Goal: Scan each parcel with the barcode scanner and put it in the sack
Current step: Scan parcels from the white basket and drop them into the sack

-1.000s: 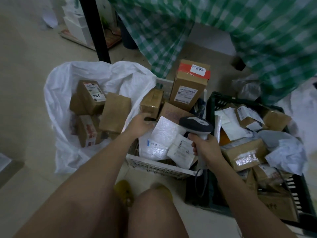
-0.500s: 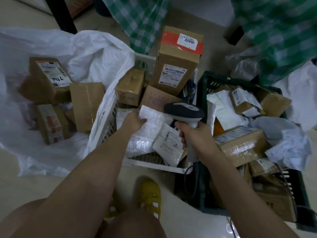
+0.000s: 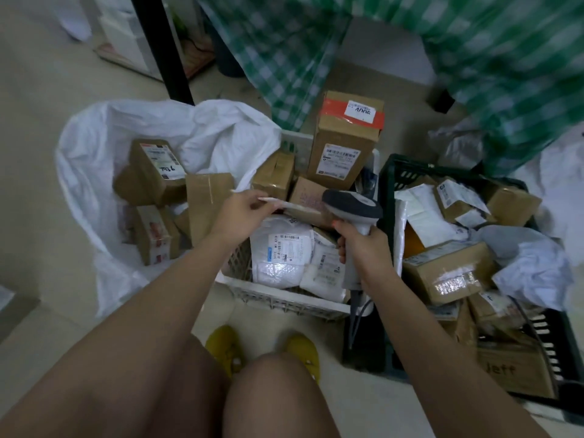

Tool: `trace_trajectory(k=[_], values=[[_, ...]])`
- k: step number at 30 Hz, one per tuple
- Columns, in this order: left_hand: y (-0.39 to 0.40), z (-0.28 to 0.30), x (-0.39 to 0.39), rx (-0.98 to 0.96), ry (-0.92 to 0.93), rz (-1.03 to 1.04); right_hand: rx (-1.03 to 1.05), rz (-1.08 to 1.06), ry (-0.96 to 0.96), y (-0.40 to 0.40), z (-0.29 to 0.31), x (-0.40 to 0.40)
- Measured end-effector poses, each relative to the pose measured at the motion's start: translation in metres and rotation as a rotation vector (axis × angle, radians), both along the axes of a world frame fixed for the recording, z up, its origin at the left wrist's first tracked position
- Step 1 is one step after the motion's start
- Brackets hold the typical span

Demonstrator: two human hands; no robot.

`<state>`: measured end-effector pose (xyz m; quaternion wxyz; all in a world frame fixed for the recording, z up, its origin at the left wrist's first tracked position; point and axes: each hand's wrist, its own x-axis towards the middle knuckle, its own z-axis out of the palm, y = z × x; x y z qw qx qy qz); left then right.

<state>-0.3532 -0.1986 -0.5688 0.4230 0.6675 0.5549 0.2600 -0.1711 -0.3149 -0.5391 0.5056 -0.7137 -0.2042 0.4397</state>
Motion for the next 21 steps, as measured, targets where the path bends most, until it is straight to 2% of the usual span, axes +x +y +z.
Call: trace_trajectory(k=[4,11,14,21], values=[[-0.025,0.021,-0.022,-0.119,-0.167,0.126,0.023,0.054,-0.04,-0.011,0.012,-0.019],[-0.055,0.029,-0.043,-0.114,-0.487,0.409,0.043,0.103,-0.09,-0.029,0.015,-0.039],[-0.057,0.03,-0.054,-0.08,-0.506,0.444,0.045,0.106,-0.084,-0.032,0.015,-0.041],[-0.056,0.027,-0.063,-0.175,-0.438,0.384,0.019,0.135,-0.093,-0.028,0.009,-0.039]])
